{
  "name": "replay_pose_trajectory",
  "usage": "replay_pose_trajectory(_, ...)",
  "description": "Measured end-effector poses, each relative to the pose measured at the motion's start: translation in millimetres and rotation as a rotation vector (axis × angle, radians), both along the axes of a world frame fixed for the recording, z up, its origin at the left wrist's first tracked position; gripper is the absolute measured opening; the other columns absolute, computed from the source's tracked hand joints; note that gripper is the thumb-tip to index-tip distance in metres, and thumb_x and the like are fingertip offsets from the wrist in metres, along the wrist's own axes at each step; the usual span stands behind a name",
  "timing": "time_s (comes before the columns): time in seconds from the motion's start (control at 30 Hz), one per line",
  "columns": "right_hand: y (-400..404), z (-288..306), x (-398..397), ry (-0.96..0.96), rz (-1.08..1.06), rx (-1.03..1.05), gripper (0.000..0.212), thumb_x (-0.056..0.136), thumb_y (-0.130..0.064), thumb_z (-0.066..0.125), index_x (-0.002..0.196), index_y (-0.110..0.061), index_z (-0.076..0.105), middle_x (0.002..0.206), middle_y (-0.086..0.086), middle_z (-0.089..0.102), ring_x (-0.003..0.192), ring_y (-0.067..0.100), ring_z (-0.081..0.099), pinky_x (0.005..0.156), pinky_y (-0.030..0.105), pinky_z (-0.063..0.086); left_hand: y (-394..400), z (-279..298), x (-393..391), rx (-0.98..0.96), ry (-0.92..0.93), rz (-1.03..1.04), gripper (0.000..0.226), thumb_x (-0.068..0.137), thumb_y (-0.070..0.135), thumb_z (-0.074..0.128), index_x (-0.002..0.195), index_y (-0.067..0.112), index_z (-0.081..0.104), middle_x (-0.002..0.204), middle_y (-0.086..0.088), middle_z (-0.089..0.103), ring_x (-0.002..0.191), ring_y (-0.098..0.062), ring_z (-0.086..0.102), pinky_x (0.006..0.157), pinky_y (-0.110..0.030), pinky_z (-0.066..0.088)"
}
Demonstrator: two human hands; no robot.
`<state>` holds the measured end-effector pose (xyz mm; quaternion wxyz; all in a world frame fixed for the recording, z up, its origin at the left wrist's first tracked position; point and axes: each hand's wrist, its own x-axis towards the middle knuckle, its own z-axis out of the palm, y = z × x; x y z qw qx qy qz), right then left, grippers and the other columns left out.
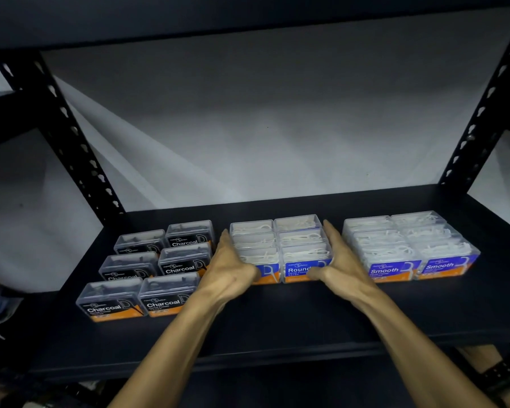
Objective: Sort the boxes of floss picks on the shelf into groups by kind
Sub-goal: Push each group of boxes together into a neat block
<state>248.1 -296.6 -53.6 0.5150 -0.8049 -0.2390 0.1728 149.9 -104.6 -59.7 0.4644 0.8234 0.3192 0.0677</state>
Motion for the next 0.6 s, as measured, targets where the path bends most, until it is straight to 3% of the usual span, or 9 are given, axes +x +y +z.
replay_pose_trajectory(0.07,0,-2,1,-0.012,0.019,0.020,0.077,0.071,0.008,0.068,0.116,-0.045,0.033,0.105,-0.026,0.053,0.088,-0.005,0.057,0.072,0.011,0.046,2,-2,2,0.002,-0.027,-0.021,0.074,0.048,0.014,0.069,0.118,0.031,0.049,0.107,0.007,0.068,0.096,-0.010,0.066,0.082,-0.036,0.059)
replay_pose_trajectory(0.13,0,-4,3,-0.018,0.016,0.039,0.075,0.069,0.008,0.068,0.109,-0.047,0.037,0.104,-0.024,0.057,0.092,-0.002,0.060,0.078,0.018,0.051,3,-5,3,-0.008,-0.042,-0.027,0.074,0.049,0.015,0.069,0.119,0.031,0.050,0.103,0.011,0.068,0.095,-0.008,0.067,0.081,-0.033,0.059)
replay_pose_trajectory(0.37,-1,-8,3,0.010,-0.006,0.080,0.082,0.071,0.007,0.070,0.120,-0.045,0.031,0.104,-0.029,0.053,0.096,-0.004,0.058,0.075,0.014,0.048,0,-5,-2,-0.077,-0.109,-0.031,0.080,0.053,0.010,0.073,0.125,0.031,0.047,0.107,0.011,0.069,0.100,-0.008,0.067,0.085,-0.033,0.058)
replay_pose_trajectory(0.6,2,-16,3,0.029,-0.018,0.095,0.084,0.068,0.007,0.070,0.113,-0.055,0.034,0.108,-0.023,0.059,0.102,0.005,0.062,0.089,0.031,0.053,-3,-1,-3,-0.070,-0.143,-0.048,0.075,0.052,0.010,0.072,0.122,0.029,0.050,0.107,0.011,0.070,0.098,-0.005,0.067,0.089,-0.033,0.056)
